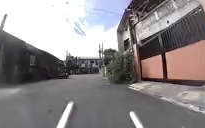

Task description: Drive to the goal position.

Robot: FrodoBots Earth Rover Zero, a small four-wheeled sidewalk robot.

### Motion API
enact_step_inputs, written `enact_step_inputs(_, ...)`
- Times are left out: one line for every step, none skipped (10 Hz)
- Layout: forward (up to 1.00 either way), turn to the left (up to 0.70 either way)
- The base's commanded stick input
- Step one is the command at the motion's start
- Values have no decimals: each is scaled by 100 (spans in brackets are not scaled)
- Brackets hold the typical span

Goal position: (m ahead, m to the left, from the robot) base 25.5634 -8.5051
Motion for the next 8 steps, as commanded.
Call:
enact_step_inputs(100,0)
enact_step_inputs(100,0)
enact_step_inputs(100,0)
enact_step_inputs(100,0)
enact_step_inputs(100,0)
enact_step_inputs(100,0)
enact_step_inputs(100,0)
enact_step_inputs(100,0)
